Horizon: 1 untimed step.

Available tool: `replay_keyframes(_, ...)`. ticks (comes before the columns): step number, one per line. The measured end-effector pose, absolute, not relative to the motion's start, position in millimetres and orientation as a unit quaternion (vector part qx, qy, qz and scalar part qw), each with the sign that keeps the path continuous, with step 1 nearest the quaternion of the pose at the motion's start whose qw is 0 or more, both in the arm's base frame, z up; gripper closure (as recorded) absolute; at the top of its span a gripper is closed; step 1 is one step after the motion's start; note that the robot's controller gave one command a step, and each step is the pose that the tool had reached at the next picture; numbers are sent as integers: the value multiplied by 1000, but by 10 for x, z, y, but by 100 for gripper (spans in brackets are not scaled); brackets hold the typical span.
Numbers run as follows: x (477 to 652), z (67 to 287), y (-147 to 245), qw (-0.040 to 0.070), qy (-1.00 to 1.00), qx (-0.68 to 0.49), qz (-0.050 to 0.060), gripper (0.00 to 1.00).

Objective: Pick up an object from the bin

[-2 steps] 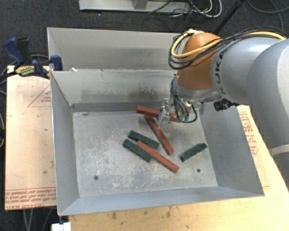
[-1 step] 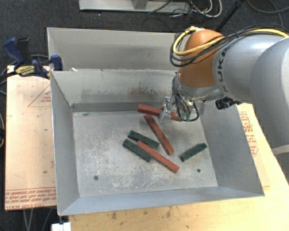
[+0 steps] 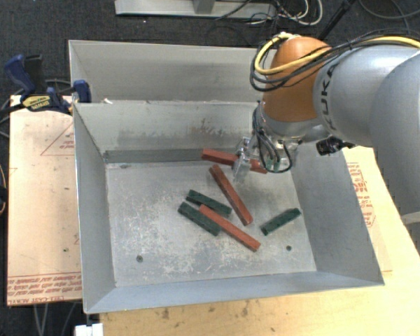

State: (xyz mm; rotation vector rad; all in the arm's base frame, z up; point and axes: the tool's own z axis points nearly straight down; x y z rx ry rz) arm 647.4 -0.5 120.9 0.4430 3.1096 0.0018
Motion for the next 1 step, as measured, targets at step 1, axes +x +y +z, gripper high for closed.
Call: replay_keyframes(1,6481,1350,-4,2,990,141,1,100)
